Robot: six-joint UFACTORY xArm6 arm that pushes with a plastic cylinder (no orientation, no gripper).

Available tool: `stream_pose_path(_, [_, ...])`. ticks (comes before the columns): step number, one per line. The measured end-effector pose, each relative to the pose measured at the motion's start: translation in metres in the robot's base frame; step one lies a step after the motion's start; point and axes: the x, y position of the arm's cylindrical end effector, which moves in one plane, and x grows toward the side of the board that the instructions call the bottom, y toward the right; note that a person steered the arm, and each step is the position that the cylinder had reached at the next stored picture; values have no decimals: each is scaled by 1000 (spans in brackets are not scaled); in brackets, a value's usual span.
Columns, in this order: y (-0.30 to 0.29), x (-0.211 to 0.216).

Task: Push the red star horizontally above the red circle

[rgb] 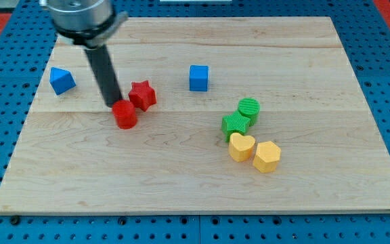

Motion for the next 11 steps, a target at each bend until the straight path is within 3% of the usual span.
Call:
stream_pose_path(3, [127,6])
stream_pose_path(4, [142,-1])
stream_pose_path(6, [14,-20])
stream_pose_path(7, [19,-4])
stream_pose_path(9, [-73,43])
stream_pose_path(11, [114,34])
